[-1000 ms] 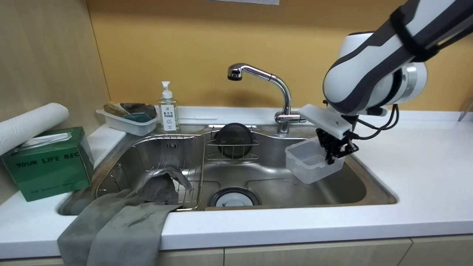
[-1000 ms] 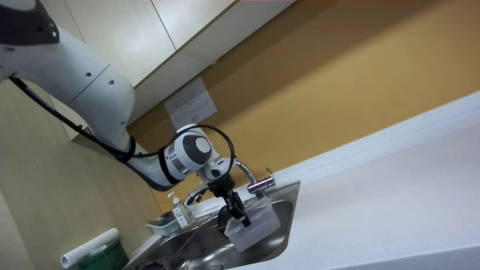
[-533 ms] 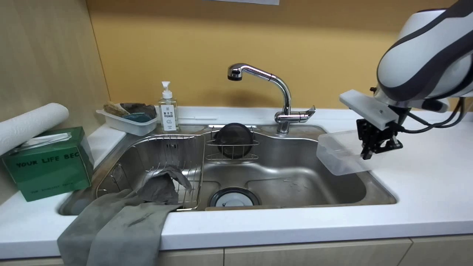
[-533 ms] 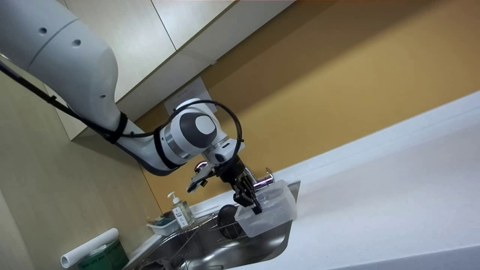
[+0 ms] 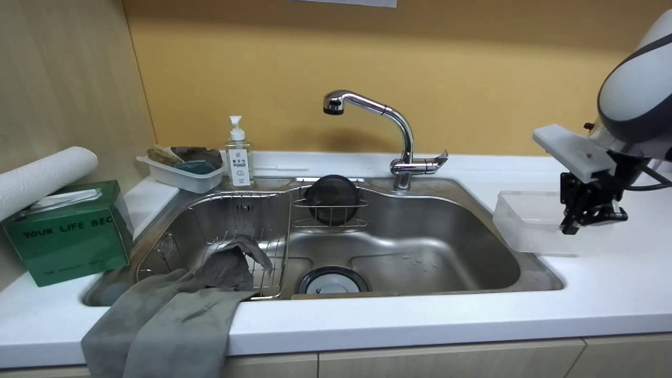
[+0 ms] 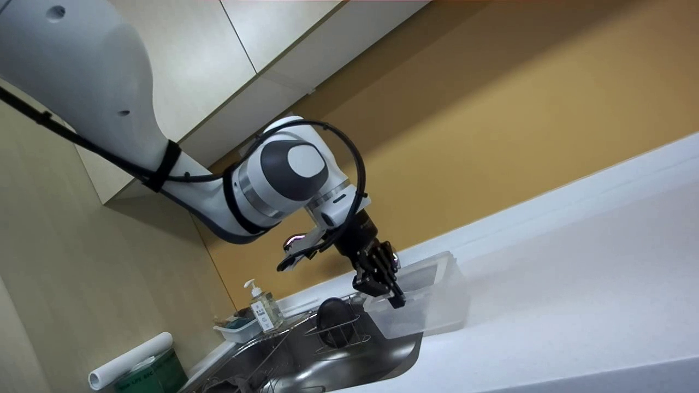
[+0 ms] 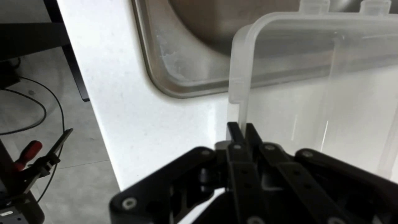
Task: Remove the clear bowl from the sink and put it on the right side of the counter.
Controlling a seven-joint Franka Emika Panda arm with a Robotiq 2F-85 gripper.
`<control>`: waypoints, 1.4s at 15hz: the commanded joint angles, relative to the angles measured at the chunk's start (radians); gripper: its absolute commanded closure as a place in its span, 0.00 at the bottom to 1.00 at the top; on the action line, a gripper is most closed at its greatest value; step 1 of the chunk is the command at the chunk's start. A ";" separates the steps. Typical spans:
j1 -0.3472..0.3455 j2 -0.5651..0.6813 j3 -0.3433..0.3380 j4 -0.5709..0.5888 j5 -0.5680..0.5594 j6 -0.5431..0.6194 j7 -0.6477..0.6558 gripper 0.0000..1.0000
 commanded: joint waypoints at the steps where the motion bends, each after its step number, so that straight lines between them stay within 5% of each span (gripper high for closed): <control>1: -0.051 -0.001 0.011 -0.015 0.004 0.001 0.099 0.99; 16: -0.104 0.029 0.001 -0.006 0.064 0.003 0.344 0.99; 17: -0.103 0.031 0.001 -0.003 0.069 -0.001 0.356 0.69; 21: -0.097 0.039 0.001 0.002 0.073 -0.006 0.397 0.49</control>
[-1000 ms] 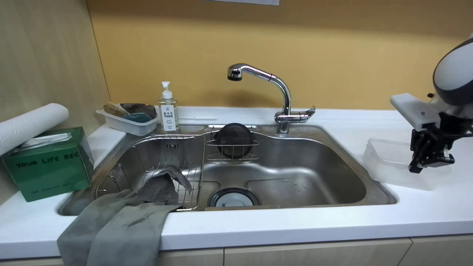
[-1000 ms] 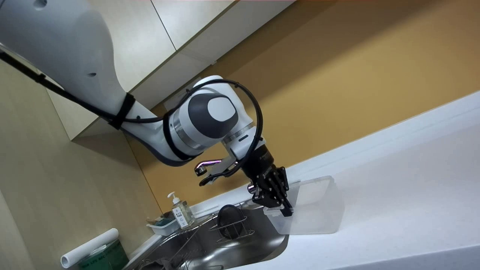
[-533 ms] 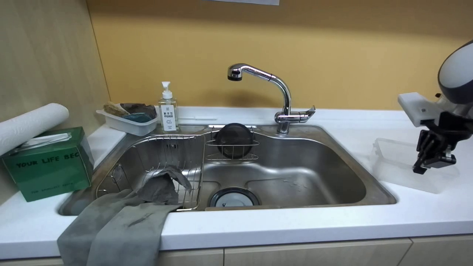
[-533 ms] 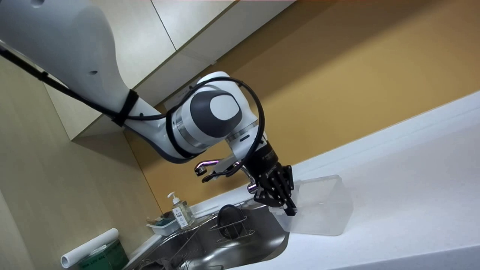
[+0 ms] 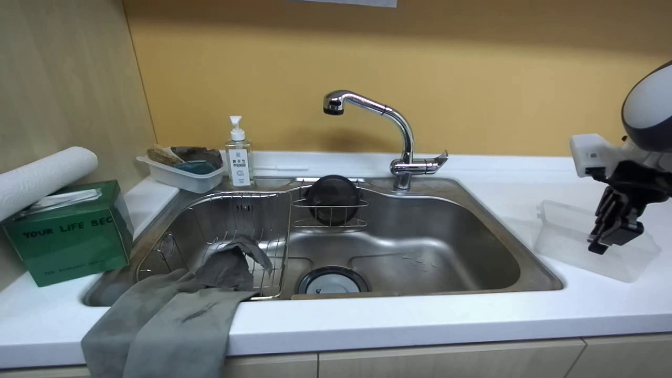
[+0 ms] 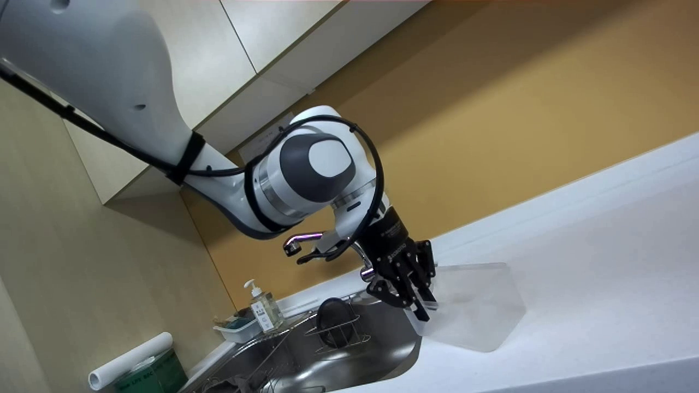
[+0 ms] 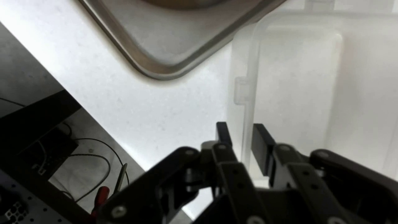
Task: Remove the clear bowl from the sink and put it on the right side of the counter.
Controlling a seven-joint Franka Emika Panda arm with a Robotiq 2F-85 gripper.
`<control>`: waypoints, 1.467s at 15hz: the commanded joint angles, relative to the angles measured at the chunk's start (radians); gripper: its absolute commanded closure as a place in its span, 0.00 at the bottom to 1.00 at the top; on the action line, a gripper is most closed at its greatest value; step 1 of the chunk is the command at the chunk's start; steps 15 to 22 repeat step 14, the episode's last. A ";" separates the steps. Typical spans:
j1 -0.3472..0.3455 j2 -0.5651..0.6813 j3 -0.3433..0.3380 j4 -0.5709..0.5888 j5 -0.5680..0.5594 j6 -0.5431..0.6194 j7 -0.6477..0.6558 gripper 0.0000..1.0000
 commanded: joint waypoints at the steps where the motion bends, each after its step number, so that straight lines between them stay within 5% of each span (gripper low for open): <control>1: 0.004 0.010 0.005 0.012 0.007 -0.006 0.069 0.42; 7: 0.012 -0.033 0.028 -0.004 -0.074 0.033 0.151 0.02; 14: -0.024 -0.131 0.104 -0.019 -0.434 0.042 0.475 0.00; 22: -0.024 -0.131 0.104 -0.019 -0.434 0.042 0.475 0.00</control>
